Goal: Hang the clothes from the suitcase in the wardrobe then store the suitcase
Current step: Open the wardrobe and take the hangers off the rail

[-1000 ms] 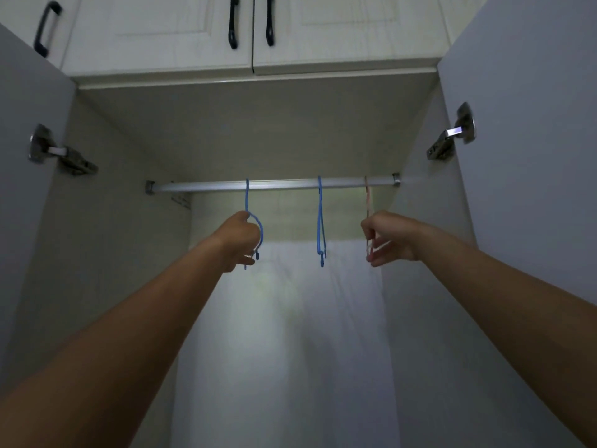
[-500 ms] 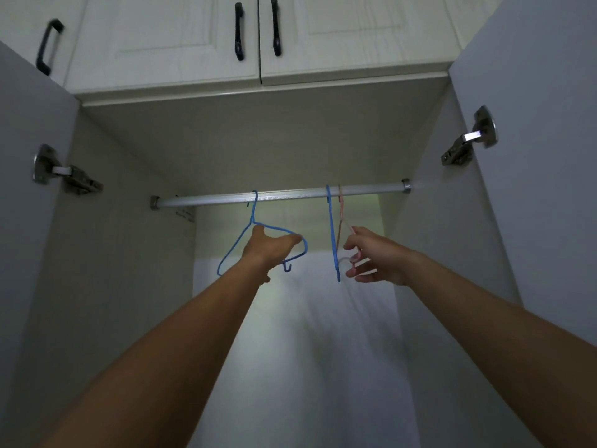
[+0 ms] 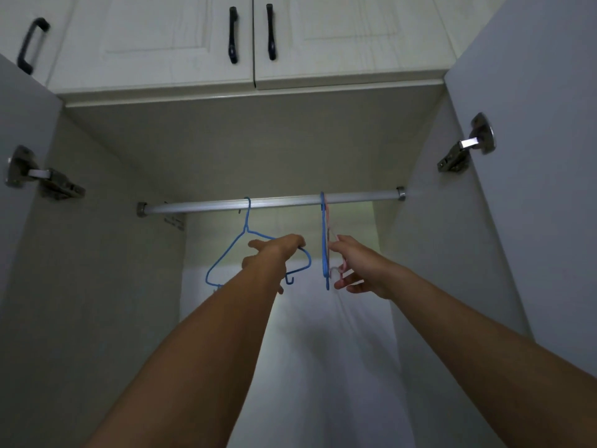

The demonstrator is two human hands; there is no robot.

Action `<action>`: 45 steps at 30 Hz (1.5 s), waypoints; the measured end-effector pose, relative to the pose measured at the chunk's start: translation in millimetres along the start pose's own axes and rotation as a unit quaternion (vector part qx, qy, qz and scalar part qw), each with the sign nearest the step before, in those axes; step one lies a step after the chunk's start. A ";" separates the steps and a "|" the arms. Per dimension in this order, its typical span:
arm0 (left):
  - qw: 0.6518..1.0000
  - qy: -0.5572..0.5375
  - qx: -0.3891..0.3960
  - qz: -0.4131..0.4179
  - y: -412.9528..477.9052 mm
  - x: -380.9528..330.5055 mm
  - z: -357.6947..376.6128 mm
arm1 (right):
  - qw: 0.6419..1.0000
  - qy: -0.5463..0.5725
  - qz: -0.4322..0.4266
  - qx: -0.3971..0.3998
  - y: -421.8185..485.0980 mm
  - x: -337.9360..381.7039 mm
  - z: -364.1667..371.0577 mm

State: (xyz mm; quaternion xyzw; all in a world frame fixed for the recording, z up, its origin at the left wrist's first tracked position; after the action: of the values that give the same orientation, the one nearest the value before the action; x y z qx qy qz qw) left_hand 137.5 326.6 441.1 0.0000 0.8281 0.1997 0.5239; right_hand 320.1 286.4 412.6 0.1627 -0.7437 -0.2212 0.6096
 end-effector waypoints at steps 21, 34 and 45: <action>0.978 -0.081 0.179 0.070 -25.6 16.6 -39.0 | 0.998 0.060 -0.006 0.032 12.3 -3.1 62.9; 0.963 0.210 0.072 0.150 -34.8 -1.2 -44.3 | 0.983 0.179 0.027 -0.008 60.2 -55.5 65.9; 0.964 0.188 0.058 0.179 -33.5 -3.7 -61.4 | 0.803 0.570 0.168 0.050 102.6 -90.3 87.8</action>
State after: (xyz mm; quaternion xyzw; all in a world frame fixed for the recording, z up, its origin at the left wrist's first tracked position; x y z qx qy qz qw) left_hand 93.0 274.6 456.1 0.1410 0.9083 0.2379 0.3138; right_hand 255.4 431.2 377.3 0.1624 -0.2877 0.0549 0.9423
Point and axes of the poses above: each hand's wrist, its own y-axis towards the middle knuckle, its own z-axis out of the palm, x = y × z, the point moved 4 cm from there along y, towards the middle knuckle, and after that the axes turned 13 degrees about y, right-handed, at the moved point
